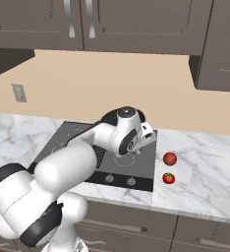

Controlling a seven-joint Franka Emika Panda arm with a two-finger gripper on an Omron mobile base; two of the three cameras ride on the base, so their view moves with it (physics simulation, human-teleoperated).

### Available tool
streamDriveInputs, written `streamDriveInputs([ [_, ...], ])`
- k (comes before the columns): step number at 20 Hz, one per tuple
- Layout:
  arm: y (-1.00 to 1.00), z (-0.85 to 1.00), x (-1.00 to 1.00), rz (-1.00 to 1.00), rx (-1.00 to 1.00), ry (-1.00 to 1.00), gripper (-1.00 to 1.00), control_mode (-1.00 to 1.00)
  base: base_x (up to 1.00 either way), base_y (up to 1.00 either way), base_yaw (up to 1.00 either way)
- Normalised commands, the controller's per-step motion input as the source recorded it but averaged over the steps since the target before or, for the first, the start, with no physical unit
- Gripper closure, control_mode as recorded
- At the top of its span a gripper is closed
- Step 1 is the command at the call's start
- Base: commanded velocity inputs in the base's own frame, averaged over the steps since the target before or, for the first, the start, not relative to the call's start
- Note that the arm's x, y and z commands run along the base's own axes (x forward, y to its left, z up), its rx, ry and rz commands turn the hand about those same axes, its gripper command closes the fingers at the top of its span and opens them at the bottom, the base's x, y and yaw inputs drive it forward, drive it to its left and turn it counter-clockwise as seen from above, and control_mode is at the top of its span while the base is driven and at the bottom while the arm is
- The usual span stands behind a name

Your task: Place the pan on the rear right burner on the stove. Then place the tomato and the onion in the pan and turn on the rear right burner.

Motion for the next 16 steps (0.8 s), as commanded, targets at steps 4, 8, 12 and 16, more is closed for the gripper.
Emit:
streamDriveInputs([
  [4, -0.24, -0.01, 0.0, 0.11, 0.0, 0.0, 1.0, -1.0, 0.0, 0.0, 0.0],
  [8, -0.26, -0.02, 0.0, 0.06, 0.0, 0.0, 1.0, -1.0, 0.0, 0.0, 0.0],
  [12, -0.04, 0.0, 0.0, 0.01, 0.0, 0.0, 1.0, -1.0, 0.0, 0.0, 0.0],
  [16, 0.0, 0.0, 0.0, 0.0, 0.0, 0.04, 1.0, -1.0, 0.0, 0.0, 0.0],
])
